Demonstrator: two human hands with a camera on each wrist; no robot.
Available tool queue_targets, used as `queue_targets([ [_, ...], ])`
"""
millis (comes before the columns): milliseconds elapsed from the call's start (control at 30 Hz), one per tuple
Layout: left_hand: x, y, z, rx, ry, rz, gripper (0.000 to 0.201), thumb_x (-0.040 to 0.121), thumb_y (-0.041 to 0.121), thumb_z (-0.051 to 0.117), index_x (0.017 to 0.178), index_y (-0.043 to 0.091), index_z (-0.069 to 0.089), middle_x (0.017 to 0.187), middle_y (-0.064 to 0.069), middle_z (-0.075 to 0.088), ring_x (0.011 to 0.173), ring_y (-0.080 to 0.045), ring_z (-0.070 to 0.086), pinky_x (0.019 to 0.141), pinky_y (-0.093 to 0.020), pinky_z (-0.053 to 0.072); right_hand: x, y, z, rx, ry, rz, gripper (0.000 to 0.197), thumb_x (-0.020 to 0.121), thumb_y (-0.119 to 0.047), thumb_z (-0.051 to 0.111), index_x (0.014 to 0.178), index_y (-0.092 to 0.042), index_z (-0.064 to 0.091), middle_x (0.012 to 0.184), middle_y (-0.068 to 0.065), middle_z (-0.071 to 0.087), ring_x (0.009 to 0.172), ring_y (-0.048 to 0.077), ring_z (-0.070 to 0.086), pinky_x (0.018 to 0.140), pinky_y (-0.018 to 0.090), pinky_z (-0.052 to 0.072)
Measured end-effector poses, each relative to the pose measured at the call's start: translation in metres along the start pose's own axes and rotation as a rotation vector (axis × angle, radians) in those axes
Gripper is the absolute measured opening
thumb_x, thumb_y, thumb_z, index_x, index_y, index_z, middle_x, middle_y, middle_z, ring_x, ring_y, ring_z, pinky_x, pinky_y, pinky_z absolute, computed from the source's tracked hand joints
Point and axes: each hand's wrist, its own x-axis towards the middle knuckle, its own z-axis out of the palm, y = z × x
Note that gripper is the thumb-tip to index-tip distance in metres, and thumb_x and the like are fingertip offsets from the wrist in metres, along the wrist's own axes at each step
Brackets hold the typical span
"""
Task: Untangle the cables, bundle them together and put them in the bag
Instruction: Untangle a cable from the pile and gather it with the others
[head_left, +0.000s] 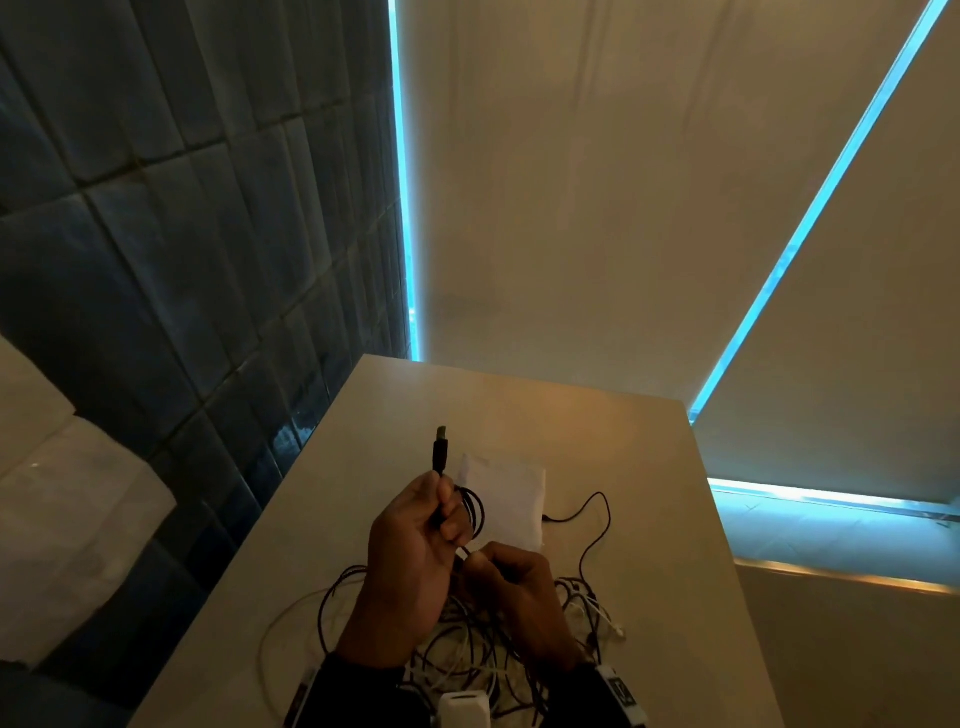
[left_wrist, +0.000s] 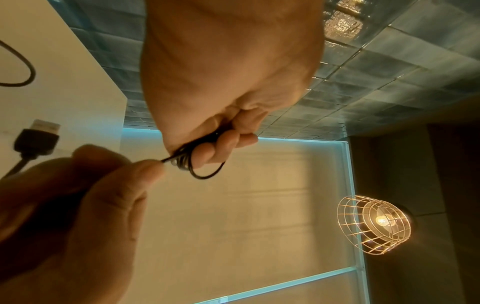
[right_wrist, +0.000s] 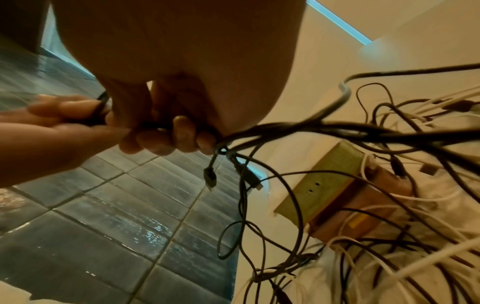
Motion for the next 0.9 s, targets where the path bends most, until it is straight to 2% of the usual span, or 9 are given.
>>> queue_targets([
  [200,-0.004,0.003,0.002,0.022,0.009,0.049,0.031,0.098,0.015,0.032,0.069,0.009,0.041,0.06,0.0,0.031,0.049,-0.01,0.029,0.049,-0.023,0.029,-0.004,0.021,-0.007,-0.041,-0.004,0.033,0.032,0.086,-0.041,0.06,0.06,-0.022,0.062,0.057,-0.002,0.052,0.057,0.014,0.043,0.058,0.029,0.033],
  [300,-0.006,0.018,0.006,0.027,-0.014,0.103,0.032,0.099,0.014,0.032,0.068,0.01,0.04,0.06,-0.001,0.029,0.051,-0.011,0.027,0.055,-0.027,0.024,-0.008,0.04,-0.013,-0.152,0.034,0.061,0.038,0.085,-0.049,0.057,0.059,-0.021,0.059,0.058,-0.004,0.051,0.059,0.009,0.045,0.059,0.027,0.035],
  [367,-0.008,0.026,0.009,0.038,-0.031,0.124,0.032,0.099,0.015,0.032,0.069,0.01,0.041,0.06,0.0,0.03,0.052,-0.011,0.027,0.056,-0.027,0.023,-0.009,0.051,-0.014,-0.183,0.05,0.082,0.043,0.084,-0.053,0.057,0.06,-0.017,0.059,0.059,-0.003,0.051,0.06,0.009,0.045,0.059,0.027,0.034],
  [433,-0.01,0.028,0.011,0.056,-0.034,0.132,0.031,0.098,0.015,0.033,0.069,0.01,0.041,0.061,0.0,0.03,0.052,-0.011,0.027,0.056,-0.027,0.023,-0.007,0.058,-0.013,-0.174,0.039,0.099,0.047,0.085,-0.052,0.057,0.062,-0.011,0.059,0.059,-0.001,0.05,0.06,0.01,0.045,0.059,0.025,0.035],
  [500,-0.011,0.028,0.012,0.06,-0.032,0.13,0.031,0.098,0.015,0.033,0.069,0.01,0.041,0.061,0.0,0.031,0.052,-0.011,0.028,0.056,-0.027,0.024,-0.004,0.063,-0.013,-0.18,0.037,0.106,0.046,0.087,-0.049,0.057,0.063,-0.01,0.058,0.059,-0.001,0.049,0.06,0.009,0.044,0.059,0.025,0.035],
  [700,-0.01,0.034,0.005,0.033,-0.012,0.151,0.031,0.099,0.013,0.03,0.07,0.01,0.042,0.056,0.002,0.036,0.048,-0.01,0.034,0.051,-0.023,0.03,-0.003,0.071,-0.011,-0.245,0.044,0.18,0.029,0.089,-0.04,0.054,0.062,-0.036,0.065,0.056,-0.013,0.055,0.059,-0.001,0.048,0.062,0.02,0.039],
  [733,-0.008,0.033,0.003,0.045,-0.008,0.148,0.032,0.1,0.013,0.031,0.071,0.01,0.043,0.056,0.002,0.037,0.047,-0.009,0.035,0.049,-0.022,0.031,-0.002,0.067,-0.01,-0.26,0.061,0.187,0.029,0.089,-0.039,0.054,0.061,-0.036,0.064,0.057,-0.014,0.057,0.059,-0.002,0.049,0.062,0.021,0.039],
  [833,-0.002,0.025,-0.006,0.136,0.009,0.114,0.032,0.1,0.014,0.032,0.07,0.01,0.045,0.054,0.001,0.039,0.044,-0.01,0.033,0.044,-0.02,0.029,0.003,0.046,-0.008,-0.241,0.152,0.139,0.031,0.092,-0.027,0.057,0.063,-0.02,0.064,0.057,-0.007,0.061,0.055,0.002,0.055,0.058,0.024,0.043],
  [900,0.002,0.017,-0.013,0.256,0.04,0.105,0.034,0.1,0.015,0.033,0.07,0.009,0.046,0.054,-0.001,0.039,0.043,-0.01,0.03,0.043,-0.022,0.024,0.006,0.022,-0.005,-0.159,0.213,0.091,0.027,0.093,-0.012,0.058,0.069,-0.001,0.065,0.053,-0.005,0.061,0.051,0.002,0.057,0.052,0.02,0.046],
])
